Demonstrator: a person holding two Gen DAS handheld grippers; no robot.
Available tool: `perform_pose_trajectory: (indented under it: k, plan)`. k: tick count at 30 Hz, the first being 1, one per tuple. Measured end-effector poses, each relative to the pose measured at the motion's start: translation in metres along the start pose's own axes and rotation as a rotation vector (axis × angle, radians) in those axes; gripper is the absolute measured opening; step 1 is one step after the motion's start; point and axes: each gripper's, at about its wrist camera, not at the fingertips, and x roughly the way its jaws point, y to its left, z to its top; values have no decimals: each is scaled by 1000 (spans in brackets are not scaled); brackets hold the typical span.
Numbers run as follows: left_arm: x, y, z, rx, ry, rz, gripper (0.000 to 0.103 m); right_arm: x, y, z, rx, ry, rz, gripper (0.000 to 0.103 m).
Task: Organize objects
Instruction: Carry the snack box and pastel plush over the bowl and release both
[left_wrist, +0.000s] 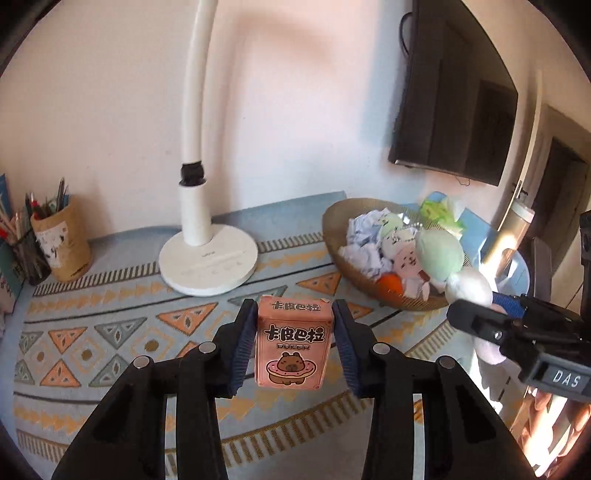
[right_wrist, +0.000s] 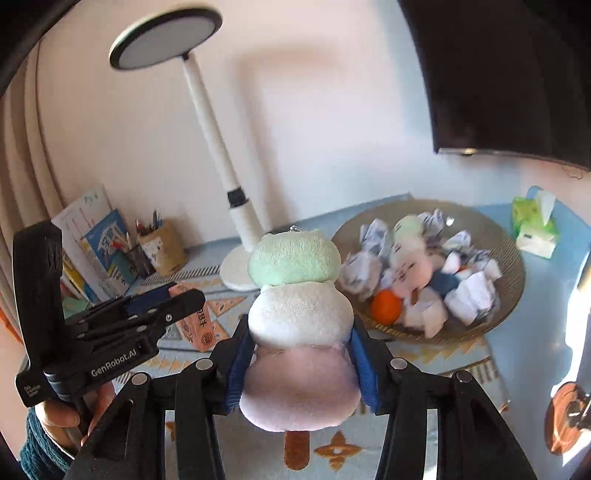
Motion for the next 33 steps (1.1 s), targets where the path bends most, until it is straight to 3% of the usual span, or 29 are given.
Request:
perform_pose_trajectory:
  k: [2,7,13,19,21,23,24,25,31,33]
  plan:
    - [4,-22,26,34,-31,-50,38,-13,-22,21,44,-71,-52,49]
    - [32,-67,80,85,-93,-123,38,-3,-67,54,137,-136,-155,48]
    - [99,-90,105,91,-81,-152,38,51,-119,68,229,-59,-259,49]
    - [154,-87,99,64,-30,-130,38,89,-148,69,299,2,-181,50]
    - [161,-82,100,27,-35,-127,41,106,-150,71,291,64,-156,54]
    - [165,-75,103,-33,-25,-157,68,114,-154,70,304,109,-172,54]
    - [165,-71,105,-55,-22,-159,77,113,-155,68,316,115,-167,54]
    - [160,-65,104,-69,-28,-155,82,108,-155,64,326,114,-147,54]
    - [107,-35,91,-76,-35,-126,85,71,-125,51,317,93,-63,56]
    - [79,-18,85,-105,-47,-117,85,54,-100,47,297,73,-13,65]
